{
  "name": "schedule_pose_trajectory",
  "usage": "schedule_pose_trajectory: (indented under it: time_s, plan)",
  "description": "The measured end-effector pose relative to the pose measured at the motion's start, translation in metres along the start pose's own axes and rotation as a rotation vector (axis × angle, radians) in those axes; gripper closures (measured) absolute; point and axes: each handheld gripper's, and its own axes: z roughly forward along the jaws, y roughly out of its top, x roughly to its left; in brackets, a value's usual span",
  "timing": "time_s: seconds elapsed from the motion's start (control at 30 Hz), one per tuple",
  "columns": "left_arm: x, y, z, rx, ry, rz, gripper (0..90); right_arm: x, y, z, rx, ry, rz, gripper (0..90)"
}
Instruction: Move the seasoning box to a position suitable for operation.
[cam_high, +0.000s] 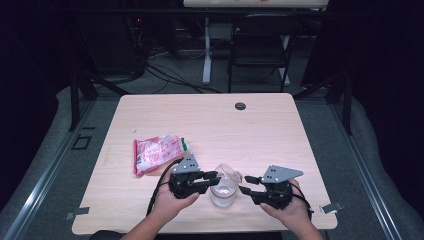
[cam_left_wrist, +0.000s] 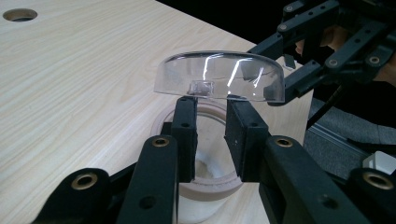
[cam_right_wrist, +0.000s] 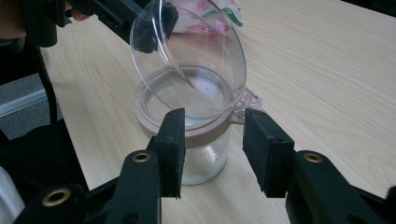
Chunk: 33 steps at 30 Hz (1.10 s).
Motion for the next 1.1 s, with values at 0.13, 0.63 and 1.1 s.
schedule_pose_trajectory:
  time_s: [0.13, 0.63, 1.1]
  plan:
    - [-0.001, 0.002, -0.001, 0.008, 0.019, 0.003, 72.8, 0.003, 0.001, 0.002, -0.003, -0.004, -0.011, 52.9]
    - [0.002, -0.006, 0.005, 0.007, 0.086, 0.020, 56.7, 0.013, 0.004, 0.010, -0.030, -0.038, -0.076, 50.9]
    - [0.013, -0.020, 0.016, 0.078, 0.095, -0.032, 56.9, 0.012, 0.005, 0.006, -0.060, -0.038, -0.080, 54.4]
